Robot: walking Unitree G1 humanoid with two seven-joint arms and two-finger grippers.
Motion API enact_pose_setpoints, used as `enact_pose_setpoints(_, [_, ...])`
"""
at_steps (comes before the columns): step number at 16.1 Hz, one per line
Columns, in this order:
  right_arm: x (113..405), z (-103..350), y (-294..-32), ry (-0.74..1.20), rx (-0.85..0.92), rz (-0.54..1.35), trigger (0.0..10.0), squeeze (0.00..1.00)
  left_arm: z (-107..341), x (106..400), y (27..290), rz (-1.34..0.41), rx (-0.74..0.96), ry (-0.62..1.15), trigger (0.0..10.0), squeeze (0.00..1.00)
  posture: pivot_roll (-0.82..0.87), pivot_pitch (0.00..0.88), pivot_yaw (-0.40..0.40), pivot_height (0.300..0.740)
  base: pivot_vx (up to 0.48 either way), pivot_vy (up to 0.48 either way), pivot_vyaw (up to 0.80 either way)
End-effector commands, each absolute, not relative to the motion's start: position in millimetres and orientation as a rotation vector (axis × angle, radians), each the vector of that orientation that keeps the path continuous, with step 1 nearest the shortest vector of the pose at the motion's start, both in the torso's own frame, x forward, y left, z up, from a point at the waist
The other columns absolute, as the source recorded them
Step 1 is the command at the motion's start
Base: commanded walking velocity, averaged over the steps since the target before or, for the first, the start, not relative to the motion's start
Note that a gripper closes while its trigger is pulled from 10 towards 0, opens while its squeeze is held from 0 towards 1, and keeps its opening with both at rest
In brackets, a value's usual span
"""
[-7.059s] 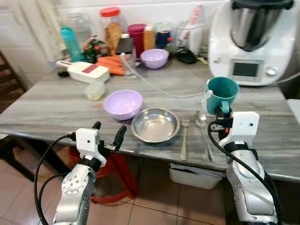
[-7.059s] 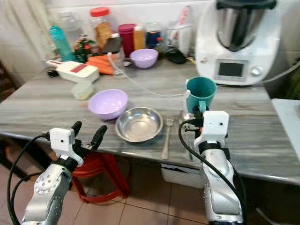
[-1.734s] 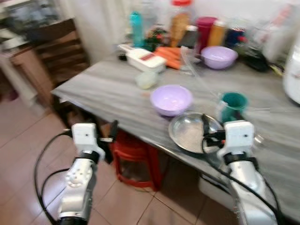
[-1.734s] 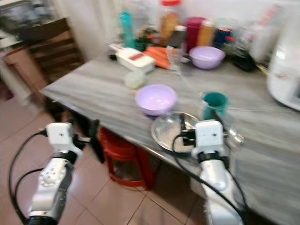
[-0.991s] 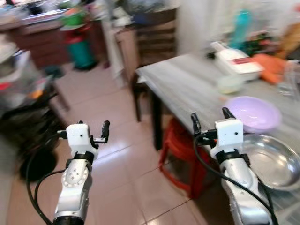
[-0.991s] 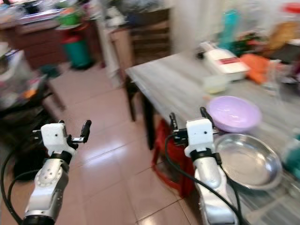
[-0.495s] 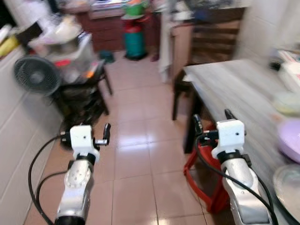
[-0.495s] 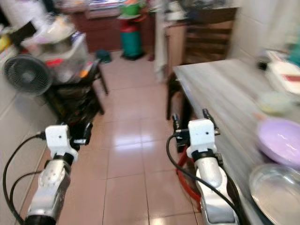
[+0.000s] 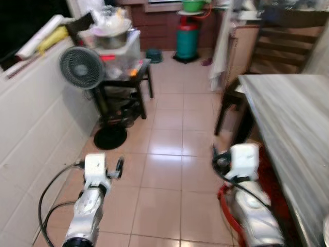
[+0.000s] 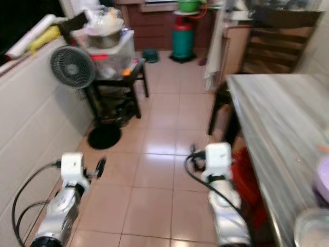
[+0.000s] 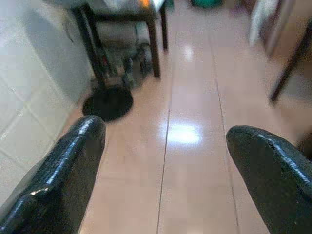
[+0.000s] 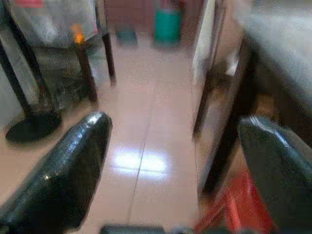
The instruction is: Setting the table
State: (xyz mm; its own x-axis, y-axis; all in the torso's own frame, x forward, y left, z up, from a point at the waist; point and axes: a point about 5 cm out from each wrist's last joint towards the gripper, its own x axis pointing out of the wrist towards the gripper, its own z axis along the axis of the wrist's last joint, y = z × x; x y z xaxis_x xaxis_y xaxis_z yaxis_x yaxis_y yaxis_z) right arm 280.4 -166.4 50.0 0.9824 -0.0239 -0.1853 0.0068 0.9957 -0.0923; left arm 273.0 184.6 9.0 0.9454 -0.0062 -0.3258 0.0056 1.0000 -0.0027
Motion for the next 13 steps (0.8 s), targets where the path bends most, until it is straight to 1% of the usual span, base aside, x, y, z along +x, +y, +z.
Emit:
enact_pose_setpoints(1, [274.2,27.2,-178.4,0.293,-0.058,-0.064,10.0,0.00,-2.7,269.1,183.6,-0.033,0.000,0.397,10.0,0.00,-0.06,0.000,0.067,0.740,0.000,0.000,0.00])
enact_pose_setpoints(2, [268.9,8.3,-183.4,0.381,-0.053,-0.107,10.0,0.00,-18.6,258.7,185.5,-0.029,-0.030,0.485,10.0,0.00,-0.06,0.000,0.062,0.740,0.000,0.000,0.00])
enact_pose_setpoints(3, [265.9,-0.1,-183.2,0.421,-0.046,-0.104,10.0,0.00,-25.2,253.5,186.0,-0.031,-0.040,0.523,10.0,0.00,-0.06,0.000,0.060,0.740,0.000,0.000,0.00])
enact_pose_setpoints(5, [256.4,-22.2,-175.4,0.514,-0.109,-0.015,10.0,0.00,-41.9,238.6,185.7,-0.074,-0.018,0.628,10.0,0.00,-0.04,0.000,0.045,0.740,0.000,0.000,0.00])
enact_pose_setpoints(7, [250.0,-33.1,-171.3,0.580,-0.111,-0.003,10.0,0.00,-48.2,233.1,188.1,-0.050,-0.032,0.676,10.0,0.00,-0.04,0.000,0.038,0.740,0.000,0.000,0.00])
enact_pose_setpoints(8, [247.2,-37.5,-170.2,0.602,-0.144,0.013,10.0,0.00,-50.8,231.1,188.7,-0.049,-0.017,0.699,10.0,0.00,-0.04,0.000,0.033,0.740,0.000,0.000,0.00])
enact_pose_setpoints(9, [238.5,-48.2,-170.1,0.682,-0.135,0.026,10.0,0.00,-55.7,226.0,191.2,-0.030,0.006,0.739,10.0,0.00,-0.04,0.000,0.029,0.740,0.000,0.000,0.00])
enact_pose_setpoints(10, [235.4,-51.2,-170.0,0.704,-0.122,0.026,10.0,0.00,-57.3,223.9,192.3,-0.021,0.013,0.752,10.0,0.00,-0.04,0.000,0.029,0.740,0.000,0.000,0.00])
enact_pose_setpoints(12, [217.5,-65.1,-171.0,0.803,-0.129,0.039,10.0,0.00,-68.2,207.5,197.1,0.012,0.002,0.838,10.0,0.00,-0.03,0.000,0.012,0.740,0.000,0.000,0.00])
enact_pose_setpoints(13, [213.1,-68.4,-169.9,0.832,-0.139,0.065,10.0,0.00,-71.2,202.3,199.1,0.032,-0.015,0.863,10.0,0.00,-0.02,0.000,0.009,0.740,0.000,0.000,0.00])
